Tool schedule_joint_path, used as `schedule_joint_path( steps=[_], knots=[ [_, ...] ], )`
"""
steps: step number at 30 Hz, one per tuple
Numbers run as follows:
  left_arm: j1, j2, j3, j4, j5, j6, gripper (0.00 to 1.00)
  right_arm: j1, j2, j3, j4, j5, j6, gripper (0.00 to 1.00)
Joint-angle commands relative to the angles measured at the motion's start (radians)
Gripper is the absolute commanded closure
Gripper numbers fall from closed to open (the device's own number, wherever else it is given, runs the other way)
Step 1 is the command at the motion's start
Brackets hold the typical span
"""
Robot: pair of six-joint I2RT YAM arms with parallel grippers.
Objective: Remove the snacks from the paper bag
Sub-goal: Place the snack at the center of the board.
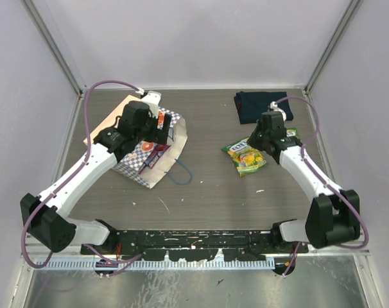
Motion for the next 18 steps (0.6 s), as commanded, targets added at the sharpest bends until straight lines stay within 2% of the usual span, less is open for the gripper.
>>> schedule_joint_path(
  steps=[1,7,12,15,18],
  knots=[
    [0.005,0.014,0.040,0.044,0.035,-0.013,0.04,0.009,0.154,0.035,0.098,-0.192,-0.168,0.99],
    [0.005,-0.022,0.013,0.046,0.024,-0.015,0.04,0.030,0.335,0.053,0.185,-0.295,-0.177,0.99],
    [0.006,-0.034,-0.007,0.044,0.013,-0.018,0.04,0.046,0.424,0.049,0.201,-0.314,-0.171,0.99],
    [0.006,-0.031,-0.010,0.040,0.008,-0.018,0.04,0.046,0.430,0.044,0.200,-0.319,-0.166,0.99],
    [0.005,-0.032,-0.009,0.039,0.007,-0.018,0.04,0.046,0.366,0.047,0.200,-0.302,-0.155,0.99]
  ],
)
